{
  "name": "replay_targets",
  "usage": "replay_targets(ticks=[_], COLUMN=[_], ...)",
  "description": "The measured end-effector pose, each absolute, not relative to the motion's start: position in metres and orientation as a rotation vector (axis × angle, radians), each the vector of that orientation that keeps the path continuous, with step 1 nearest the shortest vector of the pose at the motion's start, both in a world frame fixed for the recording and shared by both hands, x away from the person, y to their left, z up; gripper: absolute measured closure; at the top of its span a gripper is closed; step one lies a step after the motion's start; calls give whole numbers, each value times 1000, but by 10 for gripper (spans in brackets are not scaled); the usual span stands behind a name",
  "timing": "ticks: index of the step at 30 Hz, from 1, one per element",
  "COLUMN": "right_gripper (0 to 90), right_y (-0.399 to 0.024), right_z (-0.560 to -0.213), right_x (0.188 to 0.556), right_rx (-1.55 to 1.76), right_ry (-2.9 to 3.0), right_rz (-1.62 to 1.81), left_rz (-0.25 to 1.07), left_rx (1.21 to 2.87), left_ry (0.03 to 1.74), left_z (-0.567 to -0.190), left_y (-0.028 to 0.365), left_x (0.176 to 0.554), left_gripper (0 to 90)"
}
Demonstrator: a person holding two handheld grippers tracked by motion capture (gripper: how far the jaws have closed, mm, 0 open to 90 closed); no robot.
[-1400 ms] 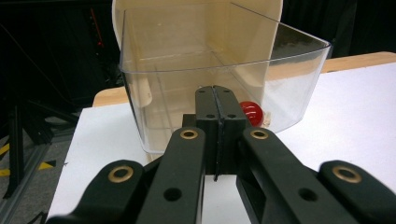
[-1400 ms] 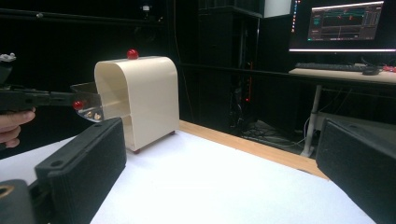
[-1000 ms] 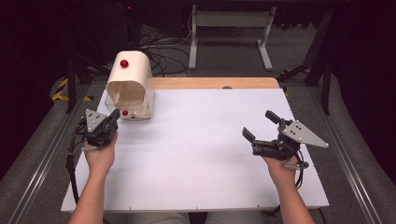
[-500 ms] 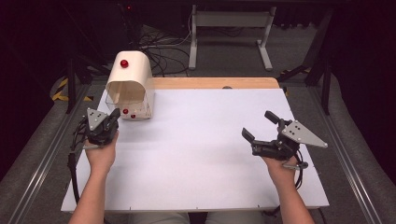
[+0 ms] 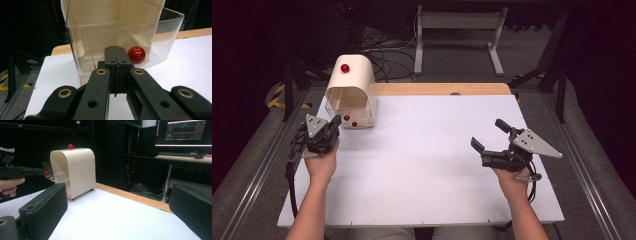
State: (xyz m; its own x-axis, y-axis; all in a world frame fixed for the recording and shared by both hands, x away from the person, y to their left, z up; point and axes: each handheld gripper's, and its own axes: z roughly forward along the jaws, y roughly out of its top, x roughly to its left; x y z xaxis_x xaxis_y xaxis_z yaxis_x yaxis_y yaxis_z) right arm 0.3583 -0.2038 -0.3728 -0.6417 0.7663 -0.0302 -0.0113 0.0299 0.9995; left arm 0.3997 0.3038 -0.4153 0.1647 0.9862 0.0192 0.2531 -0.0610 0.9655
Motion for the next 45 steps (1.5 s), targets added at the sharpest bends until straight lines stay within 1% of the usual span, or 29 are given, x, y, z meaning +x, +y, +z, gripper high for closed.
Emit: replay_targets(ticks=[45], right_gripper=[23], right_y=[-205], right_z=[-375], right_x=[359], right_rx=[775], right_ry=[1715], right_rz=[1683], left_rz=[1004], left_rx=[1506], left_ry=[1284], left_z=[-415], left_y=[302], left_x=[416], left_gripper=[898])
